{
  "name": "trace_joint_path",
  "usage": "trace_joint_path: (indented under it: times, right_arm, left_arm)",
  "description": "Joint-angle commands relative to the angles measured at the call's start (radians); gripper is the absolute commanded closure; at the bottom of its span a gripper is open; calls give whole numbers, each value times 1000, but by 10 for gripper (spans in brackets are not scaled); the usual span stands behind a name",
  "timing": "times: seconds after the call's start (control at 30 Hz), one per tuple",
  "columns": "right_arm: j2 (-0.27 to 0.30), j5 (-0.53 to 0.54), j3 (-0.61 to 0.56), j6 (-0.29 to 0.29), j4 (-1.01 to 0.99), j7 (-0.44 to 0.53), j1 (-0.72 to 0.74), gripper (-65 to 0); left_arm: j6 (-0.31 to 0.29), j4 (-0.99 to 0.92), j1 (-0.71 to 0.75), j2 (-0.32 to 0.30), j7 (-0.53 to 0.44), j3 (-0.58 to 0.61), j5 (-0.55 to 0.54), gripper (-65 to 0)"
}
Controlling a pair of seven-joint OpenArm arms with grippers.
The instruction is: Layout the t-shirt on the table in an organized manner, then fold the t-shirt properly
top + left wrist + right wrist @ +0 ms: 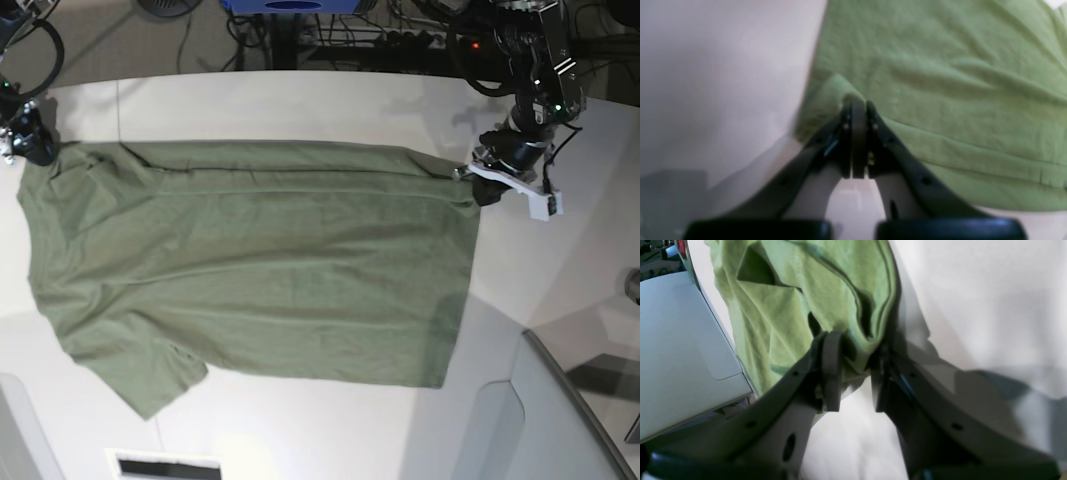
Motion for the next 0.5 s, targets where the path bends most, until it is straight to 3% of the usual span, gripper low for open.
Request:
trace_joint_path:
  times: [0.0, 0.1, 0.23, 0.47]
  right_arm:
    - [13, -67, -1, -31, 0, -10, -13, -153]
    - [13, -67, -1, -31, 0, -8, -12, -153]
    - [13, -67, -1, -31, 0, -10, -10, -153]
    - [13, -70, -1, -31, 0, -8, -12, -153]
  left_arm:
    - [23, 24, 17, -10, -17, -4, -9, 0]
    - [60, 24, 32, -10, -19, -22, -15, 0]
    - [59, -10, 23, 15, -19, -96, -17, 0]
    - [53, -73, -14, 16, -17, -101, -17, 0]
